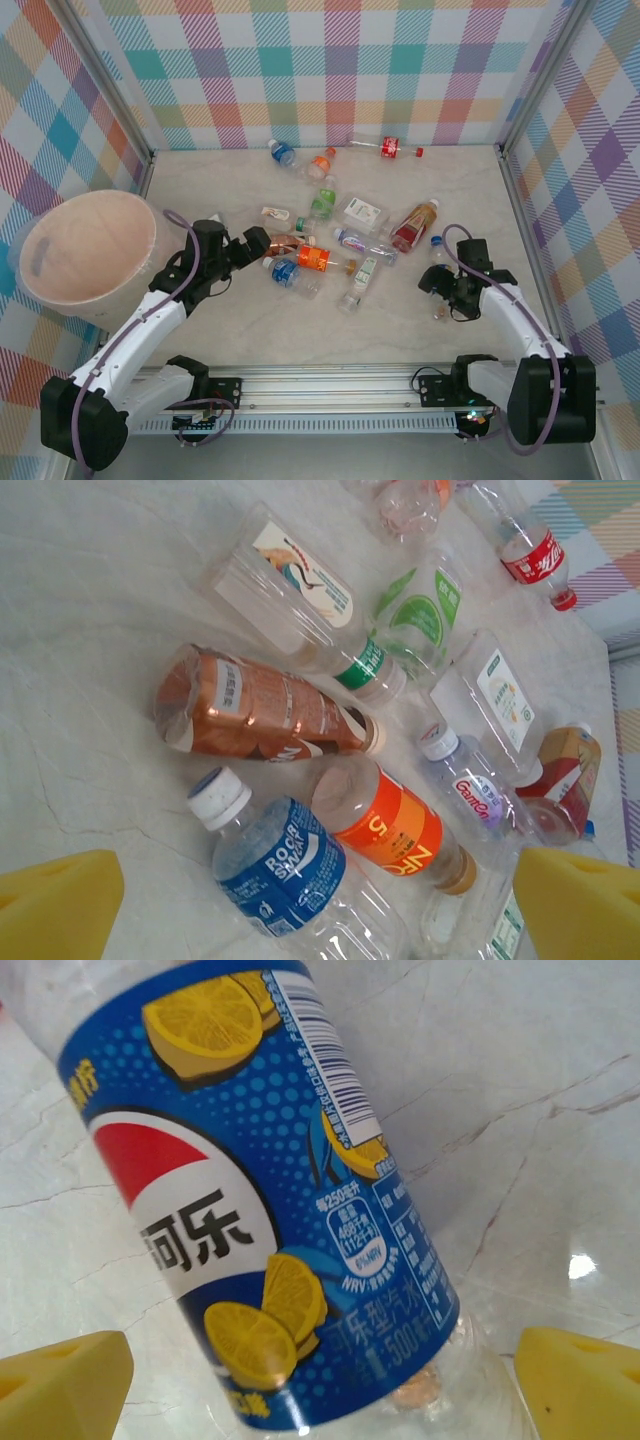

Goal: Put the plastic bottles in the bin

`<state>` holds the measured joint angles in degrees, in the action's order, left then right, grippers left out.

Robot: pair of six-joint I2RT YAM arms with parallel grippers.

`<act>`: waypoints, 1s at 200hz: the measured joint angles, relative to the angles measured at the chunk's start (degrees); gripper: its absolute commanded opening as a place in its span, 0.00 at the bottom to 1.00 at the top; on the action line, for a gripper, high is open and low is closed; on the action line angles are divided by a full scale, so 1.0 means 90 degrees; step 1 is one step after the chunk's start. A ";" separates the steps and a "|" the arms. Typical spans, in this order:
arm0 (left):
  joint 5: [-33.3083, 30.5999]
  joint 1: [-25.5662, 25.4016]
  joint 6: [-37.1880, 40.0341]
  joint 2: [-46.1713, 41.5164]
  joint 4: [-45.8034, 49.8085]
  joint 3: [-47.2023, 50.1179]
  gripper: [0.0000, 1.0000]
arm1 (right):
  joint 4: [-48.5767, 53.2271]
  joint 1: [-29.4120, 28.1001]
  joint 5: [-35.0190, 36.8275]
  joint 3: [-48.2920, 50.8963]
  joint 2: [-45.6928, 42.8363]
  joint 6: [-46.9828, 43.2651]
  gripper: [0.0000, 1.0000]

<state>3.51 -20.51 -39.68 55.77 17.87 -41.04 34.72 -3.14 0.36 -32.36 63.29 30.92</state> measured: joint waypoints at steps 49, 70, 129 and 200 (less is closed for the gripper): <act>0.0498 -0.0151 0.0017 -0.0066 0.0175 0.0046 1.00 | -0.0158 -0.0126 0.0100 0.0000 0.0206 0.0107 0.81; 0.0515 -0.0287 0.0053 -0.0109 0.0340 0.0046 1.00 | -0.0187 -0.0163 0.0160 0.0000 0.0299 0.0168 0.71; 0.1037 -0.0452 0.0245 -0.0015 0.0512 -0.0146 1.00 | -0.0228 -0.0250 0.0194 0.0002 -0.0090 0.0180 0.54; 0.2244 -0.1161 0.0267 0.0430 -0.0335 -0.0731 1.00 | -0.1355 -0.1001 -0.1732 -0.0027 -0.2013 0.0187 0.47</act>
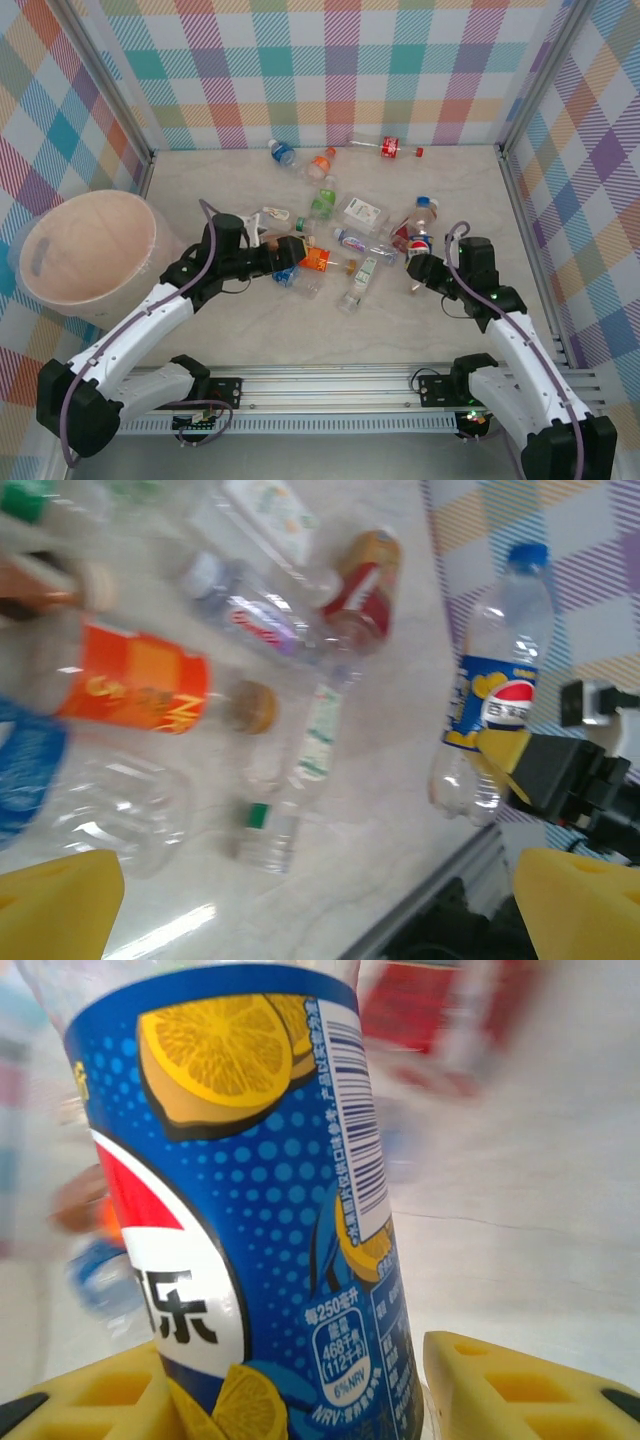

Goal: Put the plastic bottles in the bin

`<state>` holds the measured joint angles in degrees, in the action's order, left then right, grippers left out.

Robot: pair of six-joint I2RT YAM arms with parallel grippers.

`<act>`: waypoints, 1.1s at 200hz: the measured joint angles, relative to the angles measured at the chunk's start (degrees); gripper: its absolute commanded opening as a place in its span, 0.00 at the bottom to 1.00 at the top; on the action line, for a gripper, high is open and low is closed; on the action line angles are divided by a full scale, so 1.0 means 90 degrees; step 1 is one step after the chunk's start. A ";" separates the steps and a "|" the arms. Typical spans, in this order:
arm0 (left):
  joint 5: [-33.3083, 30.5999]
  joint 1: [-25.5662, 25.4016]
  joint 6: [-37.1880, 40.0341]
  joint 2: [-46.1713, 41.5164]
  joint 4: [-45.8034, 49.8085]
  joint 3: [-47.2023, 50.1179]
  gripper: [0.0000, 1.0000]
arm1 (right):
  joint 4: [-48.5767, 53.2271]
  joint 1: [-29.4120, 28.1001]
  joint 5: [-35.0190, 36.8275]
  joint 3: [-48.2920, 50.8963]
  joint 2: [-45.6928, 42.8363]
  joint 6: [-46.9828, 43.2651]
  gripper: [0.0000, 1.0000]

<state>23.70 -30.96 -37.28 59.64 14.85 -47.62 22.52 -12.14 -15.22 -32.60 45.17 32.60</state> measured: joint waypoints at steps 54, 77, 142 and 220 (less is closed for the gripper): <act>0.0034 -0.0891 -0.0068 0.0488 -0.0316 -0.0940 1.00 | -0.1236 -0.1311 -0.1321 -0.0355 0.0583 0.0102 0.47; -0.0333 -0.1222 -0.0070 0.0784 -0.0226 -0.1282 1.00 | -0.1632 -0.1792 -0.1518 -0.0418 0.0753 0.0095 0.48; -0.1260 -0.1542 -0.0175 0.1843 -0.0338 -0.1715 1.00 | -0.1831 -0.2540 -0.1574 -0.0899 0.1501 -0.0236 0.49; -0.1931 -0.1545 -0.0493 0.1863 -0.0612 -0.1787 0.71 | -0.1928 -0.2759 -0.1562 -0.1297 0.1979 -0.0726 0.56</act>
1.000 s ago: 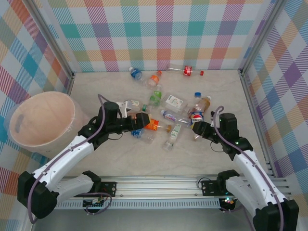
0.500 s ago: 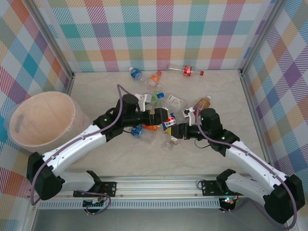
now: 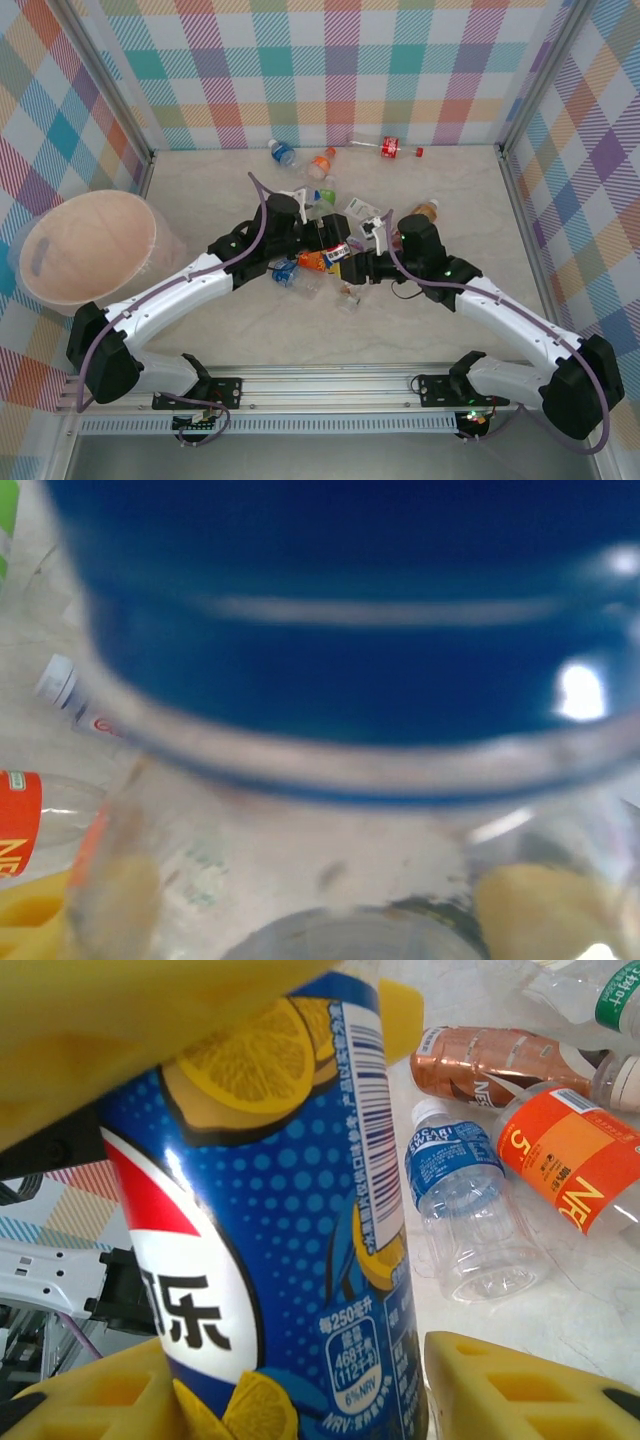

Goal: Put the plastic bottles in the bin

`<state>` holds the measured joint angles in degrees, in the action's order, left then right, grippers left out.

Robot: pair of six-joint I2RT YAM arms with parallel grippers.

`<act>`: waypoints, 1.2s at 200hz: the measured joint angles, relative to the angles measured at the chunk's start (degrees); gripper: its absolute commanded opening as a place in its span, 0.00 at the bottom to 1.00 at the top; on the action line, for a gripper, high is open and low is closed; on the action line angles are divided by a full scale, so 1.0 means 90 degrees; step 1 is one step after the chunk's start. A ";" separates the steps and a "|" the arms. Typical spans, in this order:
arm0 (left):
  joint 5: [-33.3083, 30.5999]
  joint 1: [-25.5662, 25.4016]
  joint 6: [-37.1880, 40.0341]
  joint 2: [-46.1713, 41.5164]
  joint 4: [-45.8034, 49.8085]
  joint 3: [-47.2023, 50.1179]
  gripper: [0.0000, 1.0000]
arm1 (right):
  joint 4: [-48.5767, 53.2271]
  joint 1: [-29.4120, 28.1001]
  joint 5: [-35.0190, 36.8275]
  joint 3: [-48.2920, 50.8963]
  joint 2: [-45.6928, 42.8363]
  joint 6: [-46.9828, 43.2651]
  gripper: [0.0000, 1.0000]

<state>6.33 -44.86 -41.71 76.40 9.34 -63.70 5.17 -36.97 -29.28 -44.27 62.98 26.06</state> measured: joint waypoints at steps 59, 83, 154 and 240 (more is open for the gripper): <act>-0.0112 0.0104 -0.0177 -0.0119 -0.0226 0.0107 0.68 | -0.0481 -0.0034 -0.0032 -0.0160 0.0005 -0.0318 0.92; -0.0505 0.0272 0.0036 -0.0296 0.0102 -0.0012 0.66 | -0.0525 -0.0034 0.0124 -0.0461 -0.0061 -0.0656 1.00; -0.4204 0.0937 0.2783 -0.0843 0.2438 -0.3589 0.63 | -0.0746 -0.0034 0.2324 -0.0425 -0.1343 -0.1144 1.00; -0.6812 0.3852 0.4770 -0.0838 0.3648 -0.4617 0.64 | -0.0515 -0.0034 0.4097 0.0002 -0.1292 -0.0760 1.00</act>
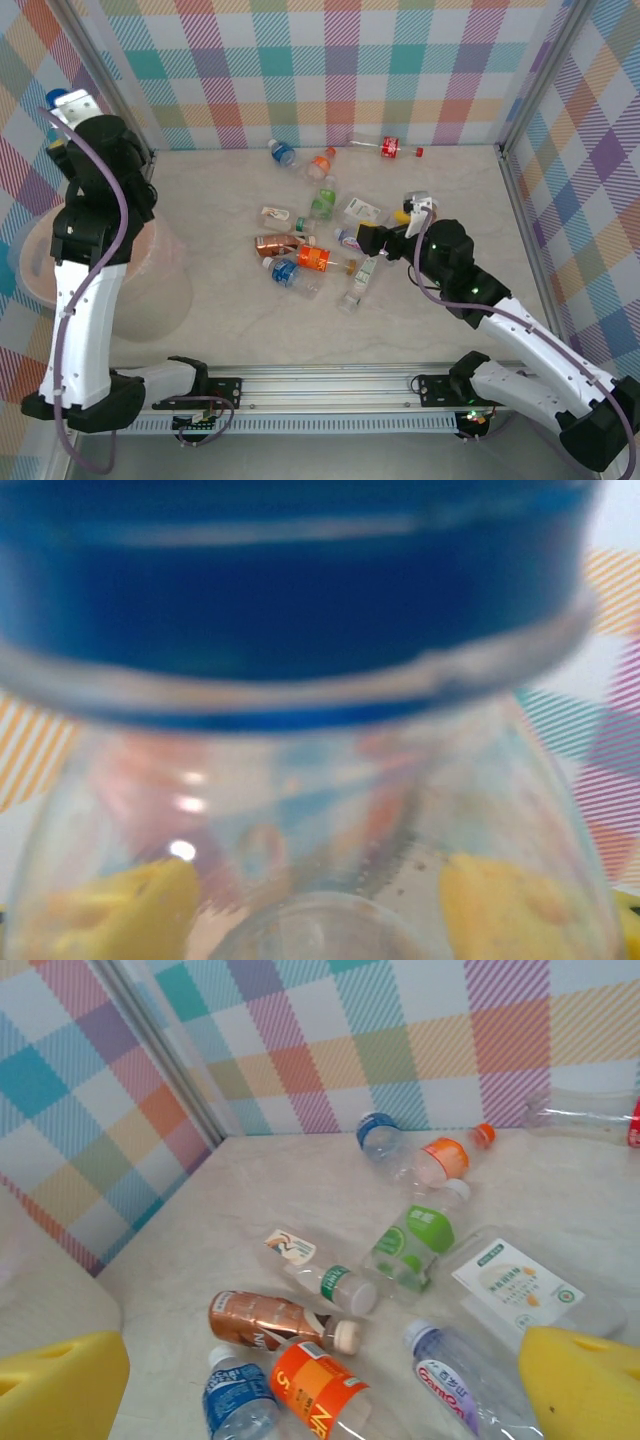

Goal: Put the plastic bottles in the bin

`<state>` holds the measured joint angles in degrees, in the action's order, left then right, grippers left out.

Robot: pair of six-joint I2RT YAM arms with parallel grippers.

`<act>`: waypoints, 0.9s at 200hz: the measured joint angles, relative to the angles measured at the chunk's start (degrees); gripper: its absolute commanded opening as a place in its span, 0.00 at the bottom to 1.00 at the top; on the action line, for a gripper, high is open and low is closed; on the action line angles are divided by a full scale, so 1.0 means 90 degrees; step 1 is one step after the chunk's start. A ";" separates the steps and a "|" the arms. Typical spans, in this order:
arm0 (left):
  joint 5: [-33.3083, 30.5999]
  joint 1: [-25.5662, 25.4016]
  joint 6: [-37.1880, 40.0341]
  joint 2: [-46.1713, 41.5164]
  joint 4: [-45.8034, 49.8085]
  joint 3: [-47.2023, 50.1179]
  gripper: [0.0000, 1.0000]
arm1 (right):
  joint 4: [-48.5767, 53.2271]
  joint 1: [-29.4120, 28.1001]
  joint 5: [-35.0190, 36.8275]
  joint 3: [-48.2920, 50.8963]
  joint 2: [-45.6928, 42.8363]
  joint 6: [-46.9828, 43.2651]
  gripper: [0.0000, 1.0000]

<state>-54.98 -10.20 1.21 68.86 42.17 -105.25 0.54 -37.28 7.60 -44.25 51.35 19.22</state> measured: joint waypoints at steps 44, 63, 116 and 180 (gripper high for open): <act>0.1564 0.1790 -0.1056 -0.0199 0.1076 0.0850 0.64 | 0.0340 0.0000 0.0061 -0.0376 0.0491 -0.0104 1.00; 0.2463 0.2363 -0.1430 -0.0197 0.1263 0.1396 0.64 | 0.0525 0.0002 -0.0044 -0.0617 0.0670 -0.0172 1.00; 0.4316 0.3419 -0.2042 0.0029 0.1260 0.2363 0.65 | 0.0860 0.0000 -0.0316 -0.0821 0.0831 -0.0231 1.00; 0.4845 0.3458 -0.2307 0.0296 0.0760 0.3031 0.71 | 0.0954 0.0002 -0.0447 -0.0821 0.0899 -0.0141 1.00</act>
<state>-11.38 20.93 -19.55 71.53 49.01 -77.97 9.13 -37.26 3.57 -51.64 59.44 17.96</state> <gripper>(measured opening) 0.690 0.996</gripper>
